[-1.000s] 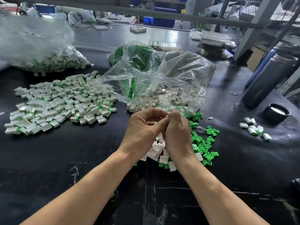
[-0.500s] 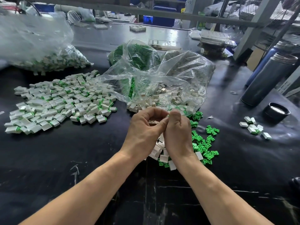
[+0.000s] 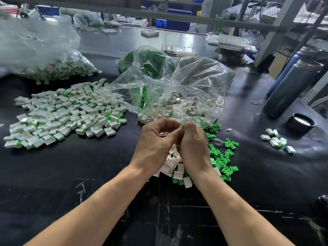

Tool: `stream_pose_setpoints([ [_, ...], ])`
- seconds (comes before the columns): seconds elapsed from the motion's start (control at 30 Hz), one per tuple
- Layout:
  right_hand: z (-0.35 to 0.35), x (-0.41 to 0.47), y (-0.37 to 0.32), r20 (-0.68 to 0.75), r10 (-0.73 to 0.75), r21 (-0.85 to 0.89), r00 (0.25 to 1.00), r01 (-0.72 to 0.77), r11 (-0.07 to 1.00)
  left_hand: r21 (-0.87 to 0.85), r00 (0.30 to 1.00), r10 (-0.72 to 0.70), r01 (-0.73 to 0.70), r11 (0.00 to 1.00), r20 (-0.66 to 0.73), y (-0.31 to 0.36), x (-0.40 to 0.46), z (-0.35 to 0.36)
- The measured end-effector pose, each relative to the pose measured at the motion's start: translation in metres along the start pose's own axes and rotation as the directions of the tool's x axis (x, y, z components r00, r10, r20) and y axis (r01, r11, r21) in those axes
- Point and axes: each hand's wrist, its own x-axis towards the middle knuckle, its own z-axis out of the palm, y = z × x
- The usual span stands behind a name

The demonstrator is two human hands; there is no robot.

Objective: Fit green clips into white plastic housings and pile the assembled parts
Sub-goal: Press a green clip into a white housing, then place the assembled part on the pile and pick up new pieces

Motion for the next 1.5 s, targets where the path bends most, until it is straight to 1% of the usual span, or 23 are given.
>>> stream_pose_setpoints([
  [0.07,-0.006,0.000,0.000,0.009,-0.023,-0.009,1.000,0.023,1.000,0.020,1.000,-0.012,0.012,1.000,-0.014,-0.001,0.001,-0.004],
  [0.17,-0.019,0.002,0.000,0.002,-0.120,0.001,0.993,0.120,0.993,0.047,0.999,-0.022,0.024,0.999,-0.045,-0.003,0.003,-0.009],
  [0.23,-0.025,0.002,-0.001,0.040,-0.165,0.003,0.985,0.165,0.986,0.019,0.998,-0.024,0.025,1.000,-0.052,-0.003,0.004,-0.011],
  [0.3,-0.028,0.003,-0.001,0.072,-0.186,-0.041,0.980,0.189,0.981,0.013,0.998,-0.024,0.025,1.000,-0.054,-0.002,0.004,-0.012],
  [0.5,-0.026,0.004,0.000,0.076,-0.173,-0.144,0.982,0.183,0.972,0.050,0.998,-0.031,0.034,0.998,-0.062,-0.001,0.003,-0.016],
  [0.6,-0.024,0.003,0.000,0.073,-0.174,-0.166,0.982,0.184,0.969,0.059,0.998,-0.021,0.024,0.998,-0.058,0.001,0.001,-0.016],
  [0.7,-0.023,0.003,0.002,0.087,-0.146,-0.182,0.985,0.160,0.970,0.122,0.999,-0.001,0.006,0.993,-0.036,0.003,0.000,-0.018],
  [0.77,-0.025,0.005,0.003,0.077,-0.128,-0.189,0.989,0.141,0.972,0.219,0.999,-0.006,0.013,0.976,-0.032,0.002,0.001,-0.026],
  [0.83,-0.032,0.008,0.004,0.022,-0.120,-0.216,0.993,0.122,0.969,0.383,0.998,-0.033,0.049,0.923,-0.048,0.000,0.004,-0.040],
  [0.87,-0.037,0.010,0.004,-0.014,-0.117,-0.242,0.993,0.111,0.964,0.480,0.997,-0.051,0.075,0.874,-0.063,-0.001,0.006,-0.049],
  [0.97,-0.053,0.017,0.007,-0.085,-0.104,-0.386,0.991,0.063,0.920,0.729,0.984,-0.081,0.172,0.662,-0.158,-0.002,0.015,-0.075],
  [1.03,-0.062,0.020,0.008,-0.093,-0.067,-0.487,0.993,0.014,0.873,0.822,0.969,-0.050,0.233,0.520,-0.243,-0.002,0.021,-0.088],
  [1.1,-0.069,0.023,0.008,-0.091,-0.014,-0.558,0.996,-0.039,0.829,0.881,0.958,0.002,0.261,0.394,-0.285,-0.001,0.025,-0.094],
  [1.17,-0.076,0.026,0.008,-0.083,0.040,-0.604,0.996,-0.082,0.793,0.907,0.954,0.033,0.271,0.323,-0.297,-0.002,0.027,-0.098],
  [1.23,-0.083,0.029,0.008,-0.077,0.083,-0.632,0.994,-0.113,0.767,0.916,0.948,0.073,0.278,0.289,-0.311,-0.002,0.028,-0.101],
  [1.33,-0.090,0.031,0.007,-0.056,0.132,-0.634,0.990,-0.138,0.761,0.913,0.935,0.103,0.303,0.274,-0.341,-0.003,0.029,-0.106],
  [1.4,-0.093,0.032,0.006,-0.040,0.155,-0.643,0.987,-0.145,0.752,0.910,0.927,0.135,0.303,0.284,-0.351,-0.003,0.029,-0.108],
  [1.43,-0.095,0.032,0.006,-0.038,0.168,-0.647,0.985,-0.152,0.747,0.907,0.925,0.160,0.283,0.313,-0.344,-0.002,0.029,-0.107],
  [1.5,-0.094,0.031,0.004,-0.043,0.191,-0.660,0.981,-0.171,0.731,0.877,0.932,0.184,0.209,0.433,-0.313,0.000,0.027,-0.101],
])
